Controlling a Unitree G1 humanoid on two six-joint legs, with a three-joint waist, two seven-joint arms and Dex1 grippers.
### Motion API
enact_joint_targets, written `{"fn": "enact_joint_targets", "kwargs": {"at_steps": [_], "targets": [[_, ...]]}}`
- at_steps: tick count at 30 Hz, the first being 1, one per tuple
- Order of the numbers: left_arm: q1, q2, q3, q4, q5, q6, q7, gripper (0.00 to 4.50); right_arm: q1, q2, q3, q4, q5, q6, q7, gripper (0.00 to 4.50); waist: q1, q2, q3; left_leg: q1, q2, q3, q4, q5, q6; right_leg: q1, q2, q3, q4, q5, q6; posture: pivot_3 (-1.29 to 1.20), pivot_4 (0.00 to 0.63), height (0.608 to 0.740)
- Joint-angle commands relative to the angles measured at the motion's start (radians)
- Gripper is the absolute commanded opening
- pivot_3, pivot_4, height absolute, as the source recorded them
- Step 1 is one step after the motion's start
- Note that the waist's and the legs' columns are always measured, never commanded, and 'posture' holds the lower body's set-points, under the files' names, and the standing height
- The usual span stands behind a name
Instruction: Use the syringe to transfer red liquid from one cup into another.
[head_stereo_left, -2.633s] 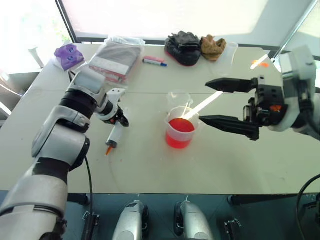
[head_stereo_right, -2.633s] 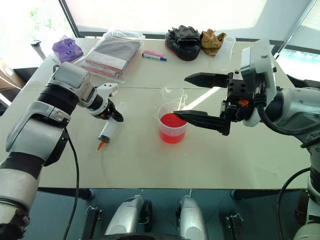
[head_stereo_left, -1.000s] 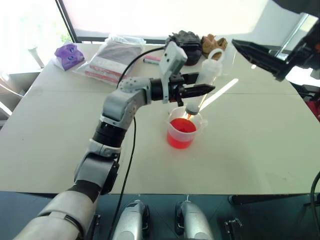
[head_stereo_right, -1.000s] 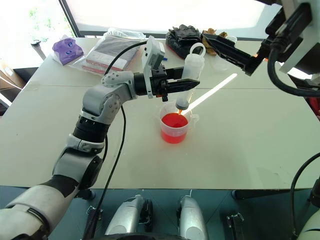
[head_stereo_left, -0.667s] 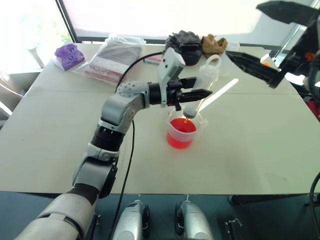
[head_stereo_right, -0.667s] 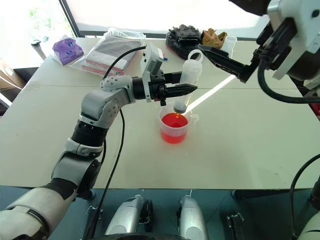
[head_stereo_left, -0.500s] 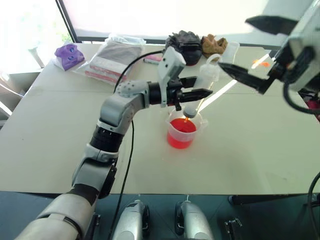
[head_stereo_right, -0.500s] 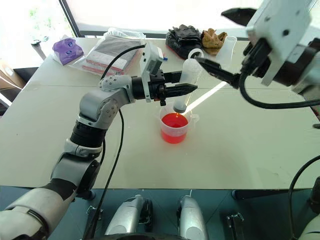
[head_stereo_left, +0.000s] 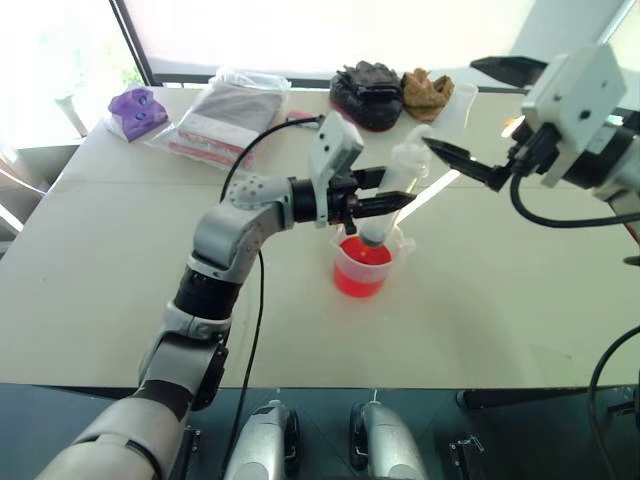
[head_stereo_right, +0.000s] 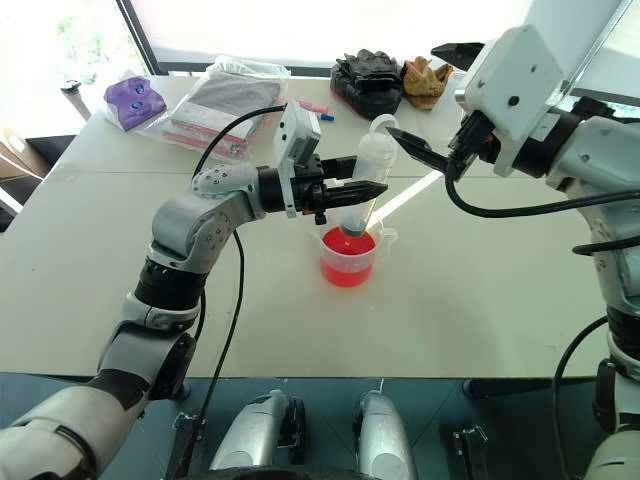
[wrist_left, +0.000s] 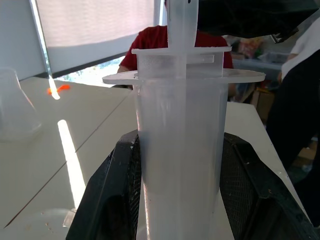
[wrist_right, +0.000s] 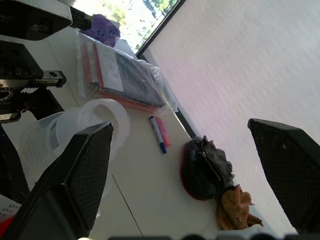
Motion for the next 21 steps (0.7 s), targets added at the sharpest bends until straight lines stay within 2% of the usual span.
{"fn": "enact_joint_targets", "kwargs": {"at_steps": [1,6,7,9,15,21], "targets": [[0.015,-0.002,-0.034,-0.042,0.027,-0.049,-0.007,1.62,-0.025,0.02,0.005,-0.012,-0.029,-0.01,-0.001,4.5,0.0,0.0,0.0,0.0,0.0,0.0,0.0,0.0,0.0,0.0,0.0,0.0,0.0,0.0,0.0,0.0,0.15,0.74],[0.038,0.003,-0.046,-0.022,0.05,-0.08,-0.007,1.62,-0.023,0.047,0.031,-0.041,-0.042,0.011,0.007,4.5,0.001,0.0,0.0,0.0,0.0,0.0,0.0,0.0,0.0,0.0,0.0,0.0,0.0,0.0,0.0,0.0,0.15,0.74],[0.04,0.005,-0.047,-0.021,0.052,-0.082,-0.007,1.62,-0.023,0.05,0.032,-0.044,-0.045,0.015,0.009,3.96,0.001,0.0,0.0,0.0,0.0,0.0,0.0,0.0,0.0,0.0,0.0,0.0,0.0,0.0,0.0,0.0,0.15,0.74],[0.044,0.006,-0.048,-0.021,0.052,-0.086,-0.008,1.62,-0.019,0.055,0.034,-0.053,-0.048,0.023,0.013,3.19,0.001,0.0,0.0,0.0,0.0,0.0,0.0,0.0,0.0,0.0,0.0,0.0,0.0,0.0,0.0,0.0,0.15,0.74],[0.054,-0.002,-0.057,-0.019,0.056,-0.085,-0.008,1.62,-0.01,0.06,0.041,-0.071,-0.056,0.037,0.027,0.05,0.001,0.0,0.0,0.0,0.0,0.0,0.0,0.0,0.0,0.0,0.0,0.0,0.0,0.0,0.0,0.0,0.15,0.74],[0.08,-0.002,-0.069,-0.034,0.051,-0.063,-0.01,1.62,-0.007,0.05,0.032,-0.063,-0.082,0.045,0.033,0.05,0.0,0.0,0.0,0.0,0.0,0.0,0.0,0.0,0.0,0.0,0.0,0.0,0.0,0.0,0.0,0.0,0.15,0.74]]}}
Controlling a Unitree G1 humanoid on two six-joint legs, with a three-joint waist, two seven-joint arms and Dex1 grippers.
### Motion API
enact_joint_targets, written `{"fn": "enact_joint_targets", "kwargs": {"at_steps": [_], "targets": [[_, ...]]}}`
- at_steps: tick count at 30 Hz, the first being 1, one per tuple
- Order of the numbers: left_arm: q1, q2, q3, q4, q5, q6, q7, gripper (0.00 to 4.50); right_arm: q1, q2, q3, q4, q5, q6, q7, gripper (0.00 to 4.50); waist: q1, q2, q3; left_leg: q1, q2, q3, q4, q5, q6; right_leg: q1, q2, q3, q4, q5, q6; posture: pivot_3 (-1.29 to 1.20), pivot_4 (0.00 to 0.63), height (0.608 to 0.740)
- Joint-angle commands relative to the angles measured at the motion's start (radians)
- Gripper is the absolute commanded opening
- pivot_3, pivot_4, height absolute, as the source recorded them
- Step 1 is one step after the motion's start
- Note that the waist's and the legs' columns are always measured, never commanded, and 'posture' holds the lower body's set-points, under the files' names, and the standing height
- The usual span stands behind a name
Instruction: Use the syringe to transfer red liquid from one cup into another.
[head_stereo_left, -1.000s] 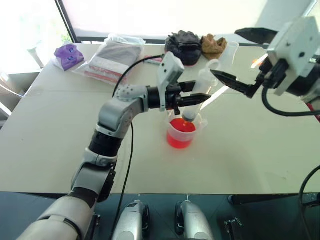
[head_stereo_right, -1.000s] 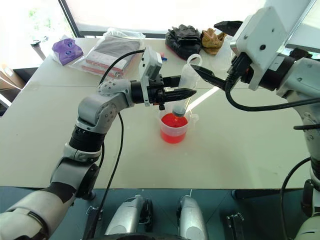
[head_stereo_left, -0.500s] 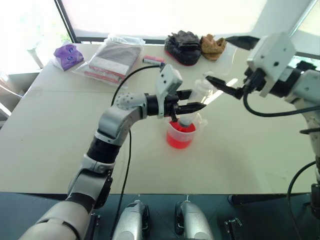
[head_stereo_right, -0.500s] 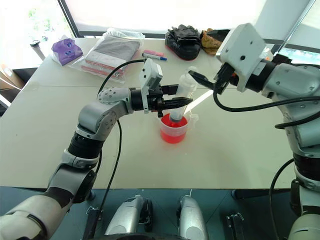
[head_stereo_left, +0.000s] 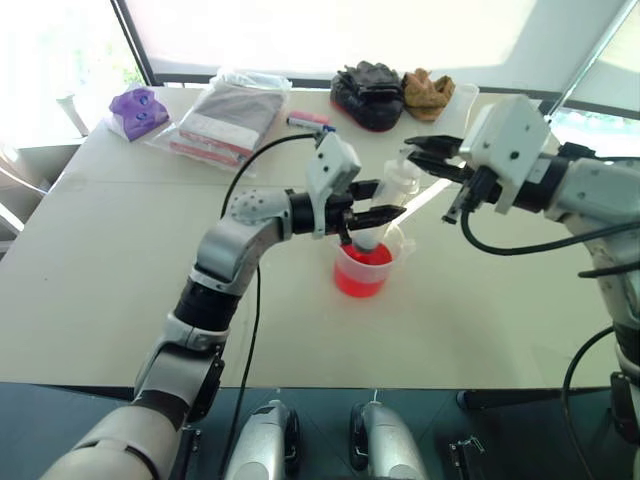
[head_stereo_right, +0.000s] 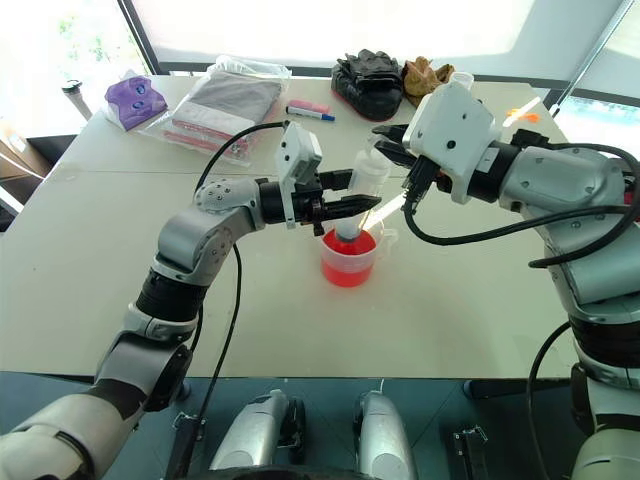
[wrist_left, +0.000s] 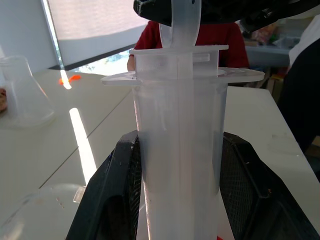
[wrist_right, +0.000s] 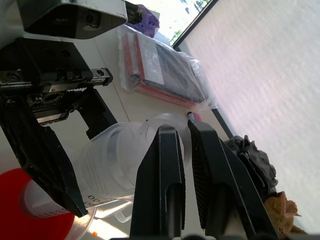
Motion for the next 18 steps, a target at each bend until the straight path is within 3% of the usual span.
{"fn": "enact_joint_targets", "kwargs": {"at_steps": [1,18], "targets": [[0.022,-0.006,-0.04,-0.036,-0.004,0.018,-0.021,1.62,-0.024,-0.012,-0.056,-0.01,-0.026,-0.011,-0.016,0.05,0.0,0.0,0.0,0.0,0.0,0.0,0.0,0.0,0.0,0.0,0.0,0.0,0.0,0.0,0.0,0.0,0.15,0.74],[0.05,-0.002,-0.05,-0.058,-0.007,0.032,-0.015,1.62,-0.125,-0.018,-0.073,0.179,-0.192,-0.188,-0.091,0.05,0.001,0.0,0.0,0.0,0.0,0.0,0.0,0.0,0.0,0.0,0.0,0.0,0.0,0.0,0.0,0.0,0.15,0.74]]}}
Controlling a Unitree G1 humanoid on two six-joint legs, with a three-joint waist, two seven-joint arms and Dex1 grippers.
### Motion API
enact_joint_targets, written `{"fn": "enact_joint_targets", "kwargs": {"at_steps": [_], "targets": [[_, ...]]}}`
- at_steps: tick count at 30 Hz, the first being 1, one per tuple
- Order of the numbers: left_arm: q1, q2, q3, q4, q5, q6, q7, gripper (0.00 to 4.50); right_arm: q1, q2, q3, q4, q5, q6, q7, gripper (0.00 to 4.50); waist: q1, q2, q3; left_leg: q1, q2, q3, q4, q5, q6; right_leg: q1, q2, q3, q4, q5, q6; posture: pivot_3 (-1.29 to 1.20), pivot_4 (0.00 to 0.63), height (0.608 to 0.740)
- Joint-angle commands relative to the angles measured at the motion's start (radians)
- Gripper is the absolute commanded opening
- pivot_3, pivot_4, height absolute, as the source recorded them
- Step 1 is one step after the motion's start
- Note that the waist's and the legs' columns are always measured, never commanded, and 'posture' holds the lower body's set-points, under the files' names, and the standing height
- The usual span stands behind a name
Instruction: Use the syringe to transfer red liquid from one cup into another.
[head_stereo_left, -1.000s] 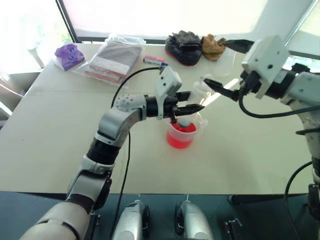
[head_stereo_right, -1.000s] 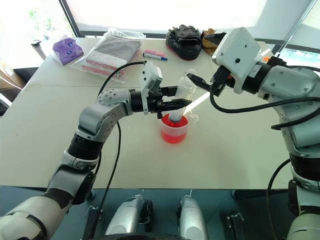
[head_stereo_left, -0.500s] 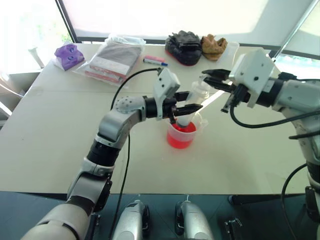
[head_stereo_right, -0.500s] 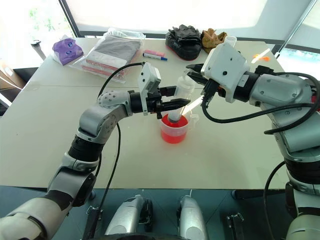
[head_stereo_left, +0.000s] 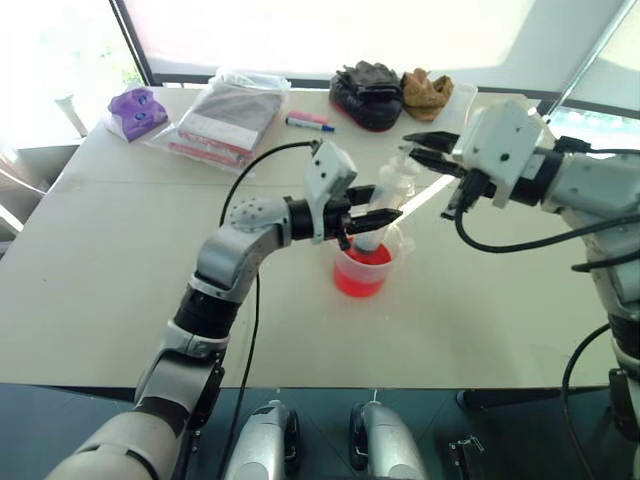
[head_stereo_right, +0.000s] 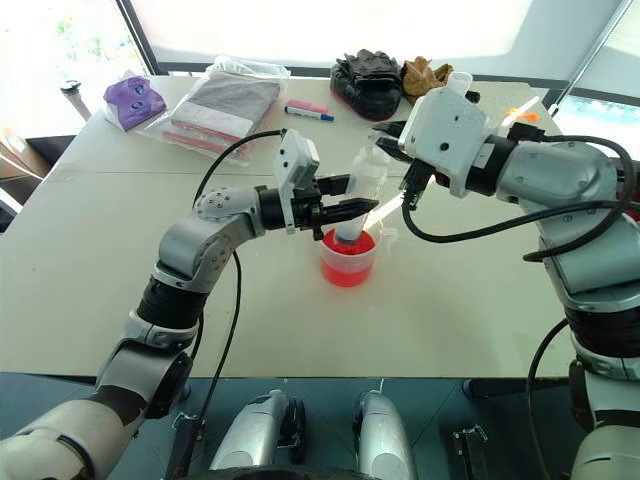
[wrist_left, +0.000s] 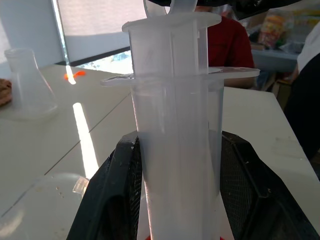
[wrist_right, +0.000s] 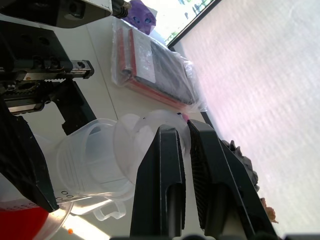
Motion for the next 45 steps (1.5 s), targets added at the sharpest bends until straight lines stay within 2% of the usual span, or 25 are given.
{"fn": "enact_joint_targets", "kwargs": {"at_steps": [1,8,11,12,13,16,19,23,28,34,38,45], "targets": [[0.022,0.005,-0.061,-0.035,-0.004,0.015,-0.049,1.62,-0.085,-0.014,-0.116,0.084,-0.095,-0.038,-0.117,0.05,0.0,0.0,0.0,0.0,0.0,0.0,0.0,0.0,0.0,0.0,0.0,0.0,0.0,0.0,0.0,0.0,0.15,0.74],[0.005,-0.005,-0.045,-0.027,-0.007,0.014,-0.044,1.62,-0.059,0.0,-0.115,0.073,-0.069,-0.036,-0.087,0.05,0.0,0.0,0.0,0.0,0.0,0.0,0.0,0.0,0.0,0.0,0.0,0.0,0.0,0.0,0.0,0.0,0.15,0.74],[-0.002,-0.009,-0.037,-0.022,-0.007,0.01,-0.041,1.62,-0.04,0.004,-0.127,0.059,-0.045,-0.013,-0.076,1.09,0.0,0.0,0.0,0.0,0.0,0.0,0.0,0.0,0.0,0.0,0.0,0.0,0.0,0.0,0.0,0.0,0.15,0.74],[-0.003,-0.01,-0.034,-0.023,-0.008,0.01,-0.039,1.62,-0.029,-0.003,-0.127,0.049,-0.032,-0.007,-0.058,1.68,0.0,0.0,0.0,0.0,0.0,0.0,0.0,0.0,0.0,0.0,0.0,0.0,0.0,0.0,0.0,0.0,0.15,0.74],[-0.008,-0.013,-0.025,-0.022,-0.012,0.009,-0.035,1.62,-0.009,-0.021,-0.125,0.039,-0.038,0.005,-0.045,2.01,0.002,0.0,0.0,0.0,0.0,0.0,0.0,0.0,0.0,0.0,0.0,0.0,0.0,0.0,0.0,0.0,0.15,0.74],[-0.024,-0.016,-0.004,-0.016,-0.018,0.004,-0.027,1.62,0.037,-0.054,-0.145,0.018,-0.035,0.018,-0.013,3.49,0.001,0.0,0.0,0.0,0.0,0.0,0.0,0.0,0.0,0.0,0.0,0.0,0.0,0.0,0.0,0.0,0.15,0.74],[-0.048,-0.023,0.025,-0.008,-0.032,0.013,-0.007,1.62,0.085,-0.057,-0.261,-0.003,0.064,0.041,0.024,3.49,0.0,0.0,0.0,0.0,0.0,0.0,0.0,0.0,0.0,0.001,0.0,0.0,0.0,0.0,0.0,0.0,0.15,0.74],[-0.085,-0.027,0.069,-0.018,-0.067,0.048,0.023,1.62,0.248,-0.114,-0.439,-0.045,0.18,0.17,0.121,3.49,0.004,0.0,0.0,0.0,0.0,-0.001,0.0,-0.002,0.003,0.001,0.0,-0.001,0.0,0.0,0.0,0.0,0.15,0.74],[-0.112,-0.01,0.094,0.004,-0.07,0.041,0.031,1.62,0.297,-0.107,-0.587,-0.074,0.319,0.285,0.106,3.49,-0.003,0.0,0.0,0.003,0.0,-0.001,0.0,-0.003,0.005,0.003,-0.002,-0.001,0.0,0.0,0.0,0.0,0.15,0.74],[-0.207,-0.021,0.167,0.067,-0.126,0.066,0.06,1.62,0.303,-0.106,-0.574,-0.079,0.315,0.259,0.065,3.49,-0.001,0.0,0.0,0.005,0.001,-0.002,0.0,-0.003,0.005,0.004,-0.001,-0.001,0.0,0.0,-0.001,0.0,0.15,0.74],[-0.302,-0.016,0.219,0.155,-0.127,0.021,0.074,1.62,0.276,-0.097,-0.567,-0.065,0.32,0.24,0.034,3.49,0.001,0.0,0.0,0.004,0.001,-0.002,0.0,-0.003,0.005,0.004,0.0,-0.001,0.0,0.0,-0.001,0.0,0.15,0.74],[-0.459,-0.042,0.212,0.52,0.014,-0.303,0.074,1.62,0.22,-0.074,-0.5,-0.033,0.286,0.179,-0.02,3.49,0.001,0.0,0.0,0.005,0.0,-0.001,0.0,-0.003,0.005,0.005,0.001,-0.001,-0.001,0.0,-0.001,0.0,0.15,0.74]]}}
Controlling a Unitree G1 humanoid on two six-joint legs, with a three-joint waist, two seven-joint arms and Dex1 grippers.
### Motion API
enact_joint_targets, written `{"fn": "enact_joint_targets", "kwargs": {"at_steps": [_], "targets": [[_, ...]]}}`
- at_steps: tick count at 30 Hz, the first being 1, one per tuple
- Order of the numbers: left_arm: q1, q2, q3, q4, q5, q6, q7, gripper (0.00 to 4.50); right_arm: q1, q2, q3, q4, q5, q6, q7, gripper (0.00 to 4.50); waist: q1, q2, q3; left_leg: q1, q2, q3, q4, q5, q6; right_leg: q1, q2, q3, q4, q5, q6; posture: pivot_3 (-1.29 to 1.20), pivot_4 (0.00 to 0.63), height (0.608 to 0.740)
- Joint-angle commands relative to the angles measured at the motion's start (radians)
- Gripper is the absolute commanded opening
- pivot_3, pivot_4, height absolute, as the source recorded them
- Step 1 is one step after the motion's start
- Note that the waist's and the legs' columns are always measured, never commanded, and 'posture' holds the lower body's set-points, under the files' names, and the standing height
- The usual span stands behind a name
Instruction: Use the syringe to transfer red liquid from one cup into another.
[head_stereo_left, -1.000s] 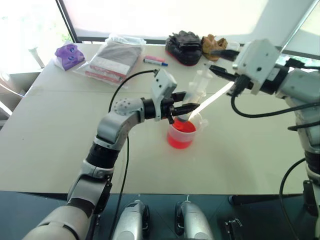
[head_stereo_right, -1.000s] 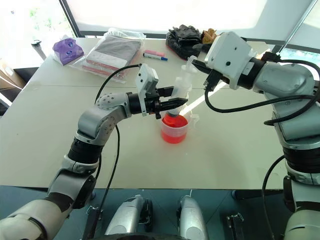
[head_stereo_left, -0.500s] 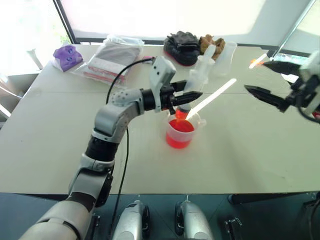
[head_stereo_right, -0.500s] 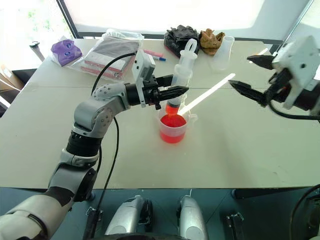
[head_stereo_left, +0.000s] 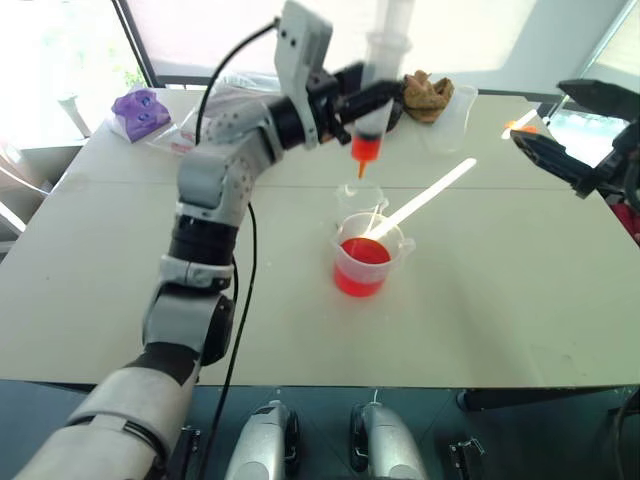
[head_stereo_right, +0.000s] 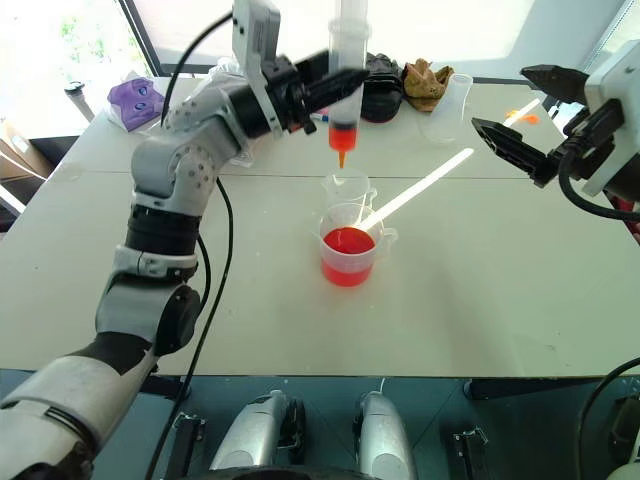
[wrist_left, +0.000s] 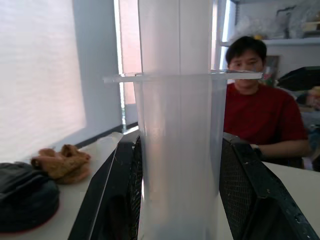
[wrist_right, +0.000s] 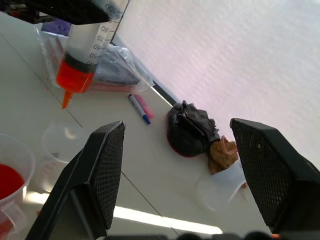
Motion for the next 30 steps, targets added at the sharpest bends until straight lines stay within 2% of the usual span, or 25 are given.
{"fn": "enact_joint_targets", "kwargs": {"at_steps": [1,6,11,21,30], "targets": [[-0.04,-0.033,-0.005,0.139,0.048,-0.15,-0.019,1.62,-0.037,0.006,0.015,-0.01,-0.01,-0.036,-0.03,3.49,0.0,0.0,0.0,0.0,0.0,0.0,0.0,0.0,0.0,0.0,0.0,0.0,0.0,0.0,0.0,0.0,0.15,0.74],[-0.056,-0.085,-0.007,0.357,0.102,-0.292,-0.033,1.62,-0.078,0.018,0.057,-0.039,-0.023,-0.061,-0.073,3.49,-0.001,0.0,0.0,-0.001,0.0,0.001,0.0,0.0,0.0,-0.001,0.0,0.0,0.0,0.0,0.0,0.0,0.15,0.74],[-0.064,-0.115,0.022,0.468,0.1,-0.326,-0.061,1.62,-0.199,0.08,0.161,0.007,-0.093,-0.138,-0.142,3.49,-0.003,0.0,0.0,-0.001,0.0,0.001,0.0,0.0,0.001,-0.002,0.0,0.0,0.0,0.0,0.0,0.0,0.15,0.74],[-0.05,-0.124,0.014,0.474,0.128,-0.36,-0.085,1.62,-0.431,0.211,0.424,0.251,-0.324,-0.378,-0.126,3.49,-0.003,0.0,0.0,-0.002,0.0,0.002,-0.001,0.0,0.001,-0.003,0.0,0.0,0.001,0.0,0.0,0.0,0.15,0.74],[-0.015,-0.124,0.007,0.414,0.121,-0.333,-0.13,1.62,-0.549,0.257,0.504,0.558,-0.467,-0.637,-0.08,3.49,-0.005,0.0,0.0,-0.002,0.0,0.003,-0.001,0.002,-0.004,-0.002,0.0,0.0,0.0,0.0,0.001,0.0,0.15,0.74]]}}
